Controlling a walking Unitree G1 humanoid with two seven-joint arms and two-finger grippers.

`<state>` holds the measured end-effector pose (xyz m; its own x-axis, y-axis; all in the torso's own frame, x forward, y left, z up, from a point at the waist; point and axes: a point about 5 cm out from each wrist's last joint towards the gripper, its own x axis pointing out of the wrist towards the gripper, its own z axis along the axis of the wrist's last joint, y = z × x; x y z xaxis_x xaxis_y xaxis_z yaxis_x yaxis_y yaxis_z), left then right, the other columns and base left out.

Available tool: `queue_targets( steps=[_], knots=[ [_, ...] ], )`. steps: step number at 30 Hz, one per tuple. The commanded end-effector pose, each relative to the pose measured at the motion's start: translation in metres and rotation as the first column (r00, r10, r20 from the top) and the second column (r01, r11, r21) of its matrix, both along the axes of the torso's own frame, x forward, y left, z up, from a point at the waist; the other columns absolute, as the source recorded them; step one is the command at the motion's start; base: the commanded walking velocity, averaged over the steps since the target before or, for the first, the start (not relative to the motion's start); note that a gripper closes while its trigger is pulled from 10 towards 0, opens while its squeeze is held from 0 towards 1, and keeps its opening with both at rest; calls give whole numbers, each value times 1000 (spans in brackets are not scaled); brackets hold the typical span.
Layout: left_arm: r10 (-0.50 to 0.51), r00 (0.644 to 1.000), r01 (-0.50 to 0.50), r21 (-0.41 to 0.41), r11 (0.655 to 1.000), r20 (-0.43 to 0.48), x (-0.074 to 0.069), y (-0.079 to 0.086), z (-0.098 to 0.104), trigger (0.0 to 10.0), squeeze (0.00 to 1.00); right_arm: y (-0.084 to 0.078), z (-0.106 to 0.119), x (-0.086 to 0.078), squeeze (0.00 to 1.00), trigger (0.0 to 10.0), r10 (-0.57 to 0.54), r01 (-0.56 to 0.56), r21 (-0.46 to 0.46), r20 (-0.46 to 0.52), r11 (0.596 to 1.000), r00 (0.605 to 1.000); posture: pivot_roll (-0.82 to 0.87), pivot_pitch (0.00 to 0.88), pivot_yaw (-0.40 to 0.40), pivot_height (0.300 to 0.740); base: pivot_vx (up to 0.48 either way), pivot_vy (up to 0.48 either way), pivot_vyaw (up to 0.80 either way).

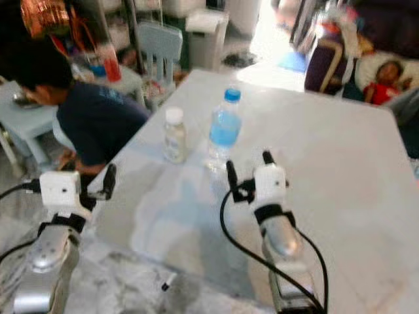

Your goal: Restocking fridge

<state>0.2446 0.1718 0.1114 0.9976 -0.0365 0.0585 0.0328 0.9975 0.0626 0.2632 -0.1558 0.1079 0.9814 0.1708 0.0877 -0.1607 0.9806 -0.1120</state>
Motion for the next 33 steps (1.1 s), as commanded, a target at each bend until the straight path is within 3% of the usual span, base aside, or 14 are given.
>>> queue_targets(
  steps=[1, 14, 23, 33],
  knots=[
    [19, 999, -19, 13, 1000, 26, -1, 3, 7, 10000, 0, 3, 8, 3, 0, 10000, 23, -23, 1, 32, 1000, 999, 60, 19, -40, 740, 0, 0, 0],
    [33, 999, -33, 42, 999, 5, -2, 2, 5, 10000, 0, 4, 47, 38, 0, 10000, 79, -78, -14, 148, 997, 986, 72, 44, -19, 740, 0, 0, 0],
    [49, 999, -49, 56, 997, 15, -1, 7, 12, 10000, 0, 2, 87, 67, 0, 10000, 100, -99, -19, 252, 995, 963, 108, 77, -10, 740, 0, 0, 0],
    [34, 999, -34, 55, 998, 7, -4, 1, 14, 10000, 0, 5, 115, 81, 0, 10000, 131, -138, 2, 311, 990, 941, 125, 88, -5, 740, 0, 0, 0]
  ],
)
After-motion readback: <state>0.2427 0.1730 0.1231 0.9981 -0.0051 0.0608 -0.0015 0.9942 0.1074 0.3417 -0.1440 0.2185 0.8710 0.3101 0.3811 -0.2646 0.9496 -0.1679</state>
